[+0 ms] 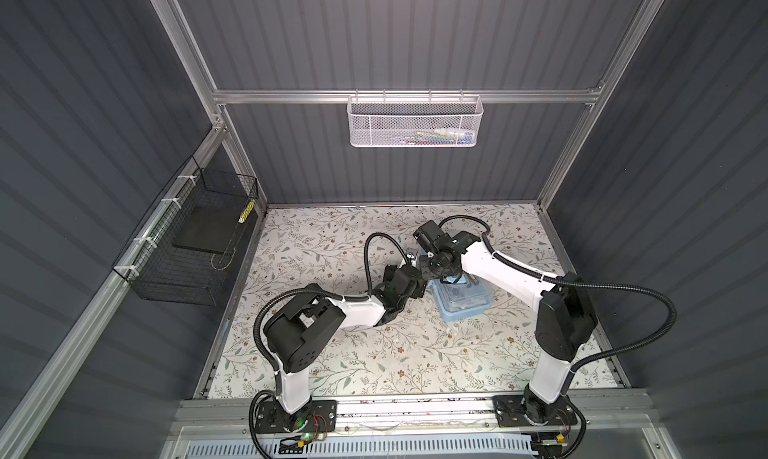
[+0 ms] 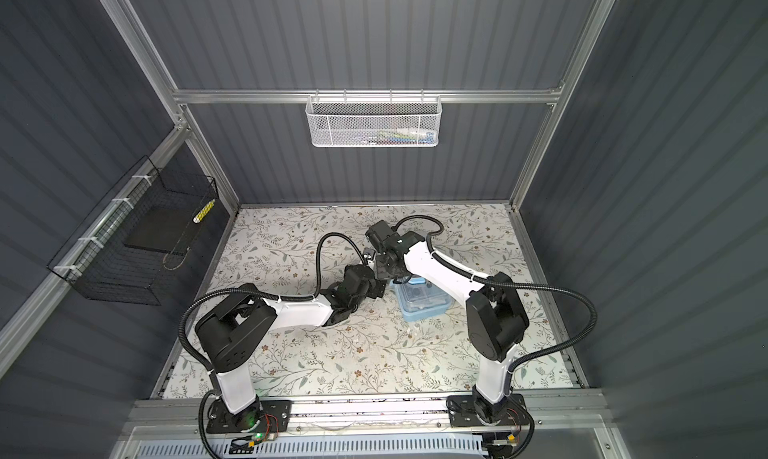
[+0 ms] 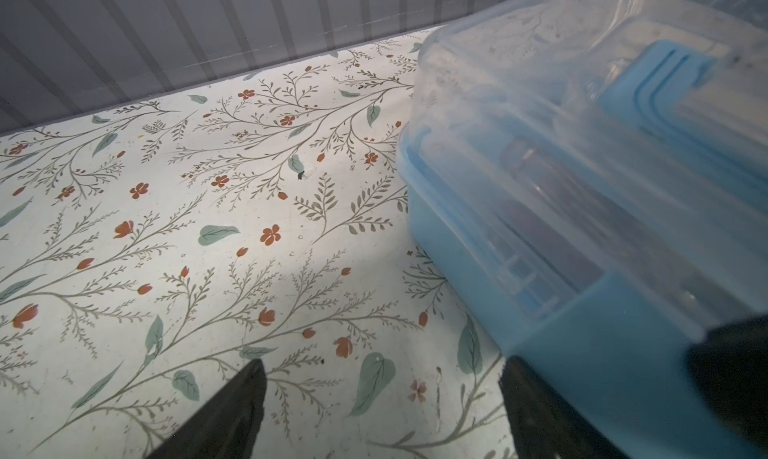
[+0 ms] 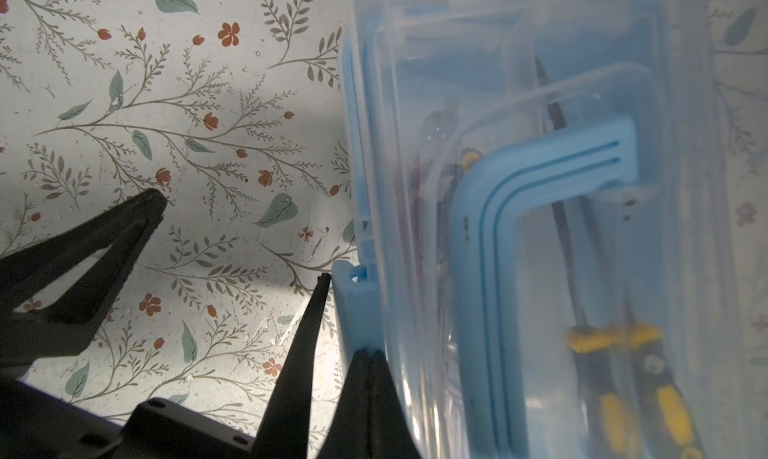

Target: Pack the tool kit

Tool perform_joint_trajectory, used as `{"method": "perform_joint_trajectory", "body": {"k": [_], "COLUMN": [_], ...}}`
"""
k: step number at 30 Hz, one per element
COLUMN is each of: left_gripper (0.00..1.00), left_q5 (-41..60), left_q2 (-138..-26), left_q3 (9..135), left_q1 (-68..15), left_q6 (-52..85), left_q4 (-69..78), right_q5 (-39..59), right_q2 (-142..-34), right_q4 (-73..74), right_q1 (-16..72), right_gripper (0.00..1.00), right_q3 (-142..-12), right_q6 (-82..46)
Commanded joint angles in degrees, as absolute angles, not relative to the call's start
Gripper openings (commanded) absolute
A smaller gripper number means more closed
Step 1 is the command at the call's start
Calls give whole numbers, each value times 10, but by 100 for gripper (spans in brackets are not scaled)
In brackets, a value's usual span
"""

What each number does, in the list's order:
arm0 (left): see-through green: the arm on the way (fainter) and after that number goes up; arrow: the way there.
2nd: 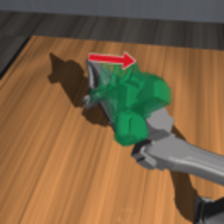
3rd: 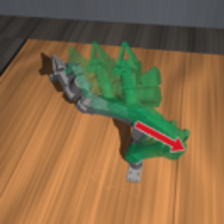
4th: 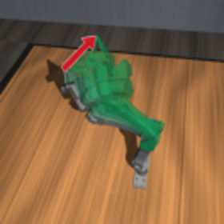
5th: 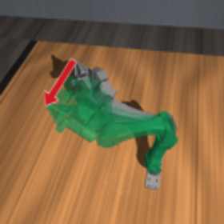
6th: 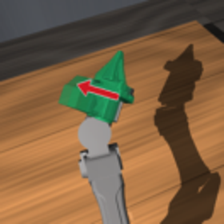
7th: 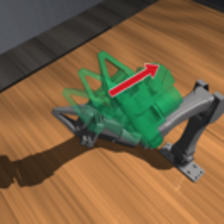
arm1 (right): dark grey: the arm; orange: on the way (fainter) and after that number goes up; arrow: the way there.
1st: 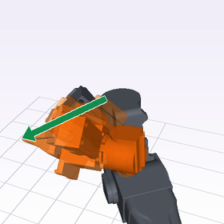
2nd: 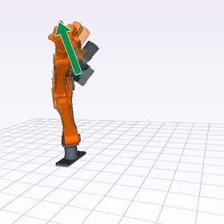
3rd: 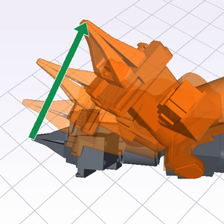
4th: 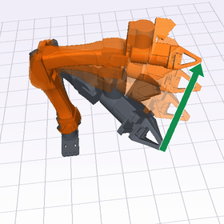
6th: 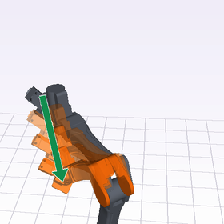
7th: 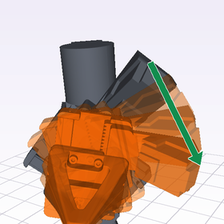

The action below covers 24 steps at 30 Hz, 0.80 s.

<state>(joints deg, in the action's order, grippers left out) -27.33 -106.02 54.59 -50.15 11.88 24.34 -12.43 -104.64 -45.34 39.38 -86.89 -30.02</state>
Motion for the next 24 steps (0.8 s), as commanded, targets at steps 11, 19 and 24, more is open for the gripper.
{"method": "perform_joint_trajectory", "body": {"k": [11, 19, 24], "left_gripper": [89, 89, 89], "left_q5": [-249, -247, -245], "left_q2": [-1074, -1079, -1082], "left_q3": [548, 549, 551], "left_q1": [-504, -504, -504], "left_q6": [135, 138, 141], "left_q4": [263, 263, 263], "right_q5": [-147, -156, -162], "right_q2": [-1071, -1073, -1079], "right_q4": [-496, -497, -502], "right_q1": [397, 398, 400], "right_gripper": [2, 2, 1], "right_q3": [-869, -868, -870], "right_q6": [-310, -311, -312]}}
